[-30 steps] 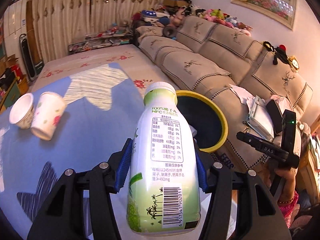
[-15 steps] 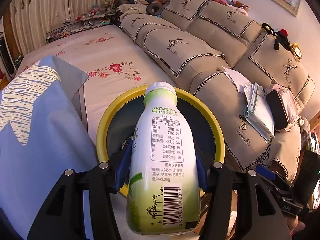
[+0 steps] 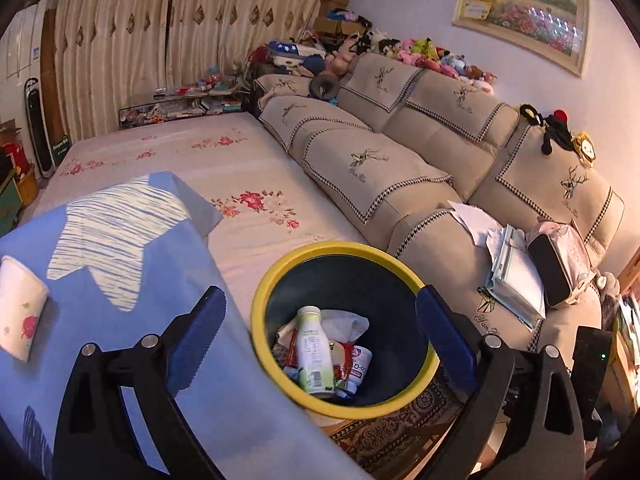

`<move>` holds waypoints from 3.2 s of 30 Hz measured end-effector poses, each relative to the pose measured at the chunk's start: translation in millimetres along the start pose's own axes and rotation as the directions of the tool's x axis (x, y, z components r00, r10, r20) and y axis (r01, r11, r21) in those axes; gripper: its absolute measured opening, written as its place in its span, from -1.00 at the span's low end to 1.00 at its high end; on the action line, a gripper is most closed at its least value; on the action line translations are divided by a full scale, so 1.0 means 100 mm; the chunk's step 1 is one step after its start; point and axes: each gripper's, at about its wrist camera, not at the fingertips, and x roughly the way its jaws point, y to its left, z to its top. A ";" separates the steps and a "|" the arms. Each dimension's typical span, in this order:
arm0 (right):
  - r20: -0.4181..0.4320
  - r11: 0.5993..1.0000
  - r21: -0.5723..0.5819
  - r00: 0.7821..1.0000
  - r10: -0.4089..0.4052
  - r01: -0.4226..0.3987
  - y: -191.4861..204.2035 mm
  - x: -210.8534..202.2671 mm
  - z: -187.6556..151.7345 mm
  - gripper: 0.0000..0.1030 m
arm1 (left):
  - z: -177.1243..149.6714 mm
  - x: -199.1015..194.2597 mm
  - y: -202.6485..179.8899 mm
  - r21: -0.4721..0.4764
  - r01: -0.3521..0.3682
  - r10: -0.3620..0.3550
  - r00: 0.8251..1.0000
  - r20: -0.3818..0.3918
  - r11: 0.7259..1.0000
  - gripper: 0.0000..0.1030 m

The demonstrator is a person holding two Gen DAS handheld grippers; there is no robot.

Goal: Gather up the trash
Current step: 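Move both tools back toward the paper cup on the table, then grasp the white paper cup with the right tool, then carry the paper cup over the bin and open the right tool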

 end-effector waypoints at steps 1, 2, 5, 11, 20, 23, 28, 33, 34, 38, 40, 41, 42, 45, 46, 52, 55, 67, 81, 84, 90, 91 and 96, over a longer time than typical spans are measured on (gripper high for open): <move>-0.004 1.000 -0.009 1.000 0.001 -0.001 0.04 0.01 0.00 0.43 | -0.05 -0.15 0.11 -0.017 -0.009 0.009 1.000 0.018 1.000 0.88; -0.009 1.000 -0.019 1.000 0.002 -0.002 0.10 0.02 0.00 0.43 | -0.09 -0.28 0.22 -0.030 -0.017 0.018 0.999 0.032 0.999 0.88; -0.018 0.999 -0.051 1.000 0.002 -0.003 0.25 0.07 0.02 0.43 | -0.26 -0.70 0.58 -0.070 -0.076 0.082 0.993 0.084 0.995 0.90; -0.039 0.990 -0.139 0.999 0.004 -0.009 0.75 0.17 0.05 0.47 | -0.67 -1.50 1.37 -0.117 -0.260 0.277 0.947 0.161 0.958 0.90; -0.112 0.916 -0.384 0.991 0.073 -0.111 2.18 0.48 -0.01 0.48 | -1.28 -2.21 2.73 -0.257 -0.497 0.541 0.828 0.145 0.829 0.90; -0.125 0.863 -0.482 0.987 0.100 -0.149 2.76 0.60 -0.10 0.50 | -1.46 -2.30 3.12 -0.318 -0.547 0.605 0.787 0.120 0.774 0.90; -0.171 0.727 -0.644 0.971 0.166 -0.238 3.59 0.93 -0.21 0.70 | -1.63 -2.38 3.42 -0.424 -0.485 0.569 0.818 0.090 0.765 0.90; -0.180 0.549 -0.789 0.958 0.223 -0.276 4.08 1.29 -0.24 0.86 | -1.61 -2.34 3.32 -0.404 -0.506 0.585 0.805 0.096 0.762 0.90; -0.170 0.505 -0.823 0.961 0.218 -0.260 4.17 1.37 -0.24 0.86 | -1.58 -2.31 3.26 -0.399 -0.511 0.589 0.802 0.096 0.761 0.90; -0.204 0.371 -0.890 0.960 0.194 -0.264 4.39 1.60 -0.26 0.86 | -1.54 -2.34 3.17 -0.400 -0.511 0.593 0.798 0.109 0.761 0.90; -0.212 0.307 -0.917 0.962 0.169 -0.256 4.47 1.73 -0.29 0.86 | -1.54 -2.36 3.15 -0.401 -0.515 0.599 0.792 0.115 0.758 0.90; -0.216 0.282 -0.925 0.964 0.157 -0.253 4.50 1.79 -0.30 0.86 | -1.53 -2.37 3.15 -0.402 -0.516 0.601 0.791 0.117 0.757 0.90; -0.226 0.257 -0.931 0.963 0.149 -0.258 4.53 1.86 -0.31 0.86 | -1.54 -2.38 3.15 -0.404 -0.515 0.601 0.791 0.117 0.756 0.90; -0.234 0.223 -0.940 0.963 0.133 -0.259 4.63 2.03 -0.32 0.86 | -1.53 -2.37 3.15 -0.402 -0.515 0.599 0.792 0.115 0.757 0.90; -0.237 0.216 -0.941 0.963 0.132 -0.261 4.64 2.05 -0.32 0.86 | -1.53 -2.37 3.15 -0.399 -0.516 0.600 0.791 0.115 0.758 0.90; -0.308 0.202 -0.925 0.947 0.092 -0.321 4.75 2.27 -0.30 0.86 | -1.53 -2.36 3.14 -0.387 -0.521 0.600 0.791 0.116 0.761 0.90; -0.357 0.274 -0.891 0.931 0.071 -0.362 4.74 2.36 -0.25 0.86 | -1.52 -2.35 3.13 -0.383 -0.520 0.598 0.793 0.114 0.763 0.90; -0.287 0.422 -0.847 0.946 0.148 -0.323 4.37 1.83 -0.25 0.59 | -1.53 -2.31 3.11 -0.372 -0.527 0.601 0.791 0.114 0.764 0.90; -0.045 0.653 -0.746 0.988 0.148 -0.131 3.29 0.87 0.05 0.60 | -1.52 -2.24 2.98 -0.333 -0.517 0.578 0.807 0.117 0.789 0.90; 0.001 0.717 -0.694 0.995 0.099 -0.071 2.91 0.80 0.18 0.60 | -1.52 -2.21 2.97 -0.325 -0.524 0.583 0.805 0.114 0.787 0.90; 0.047 0.811 -0.583 0.998 -0.030 0.052 2.26 0.88 0.38 0.60 | -1.52 -2.20 2.99 -0.323 -0.528 0.586 0.802 0.112 0.785 0.90; 0.053 0.820 -0.567 0.997 -0.058 0.077 2.14 0.91 0.42 0.60 | -1.52 -2.20 2.99 -0.323 -0.529 0.586 0.802 0.112 0.785 0.90; 0.047 0.859 -0.487 0.987 -0.154 0.157 1.78 1.14 0.51 0.60 | -1.52 -2.17 2.99 -0.315 -0.531 0.584 0.805 0.104 0.787 0.90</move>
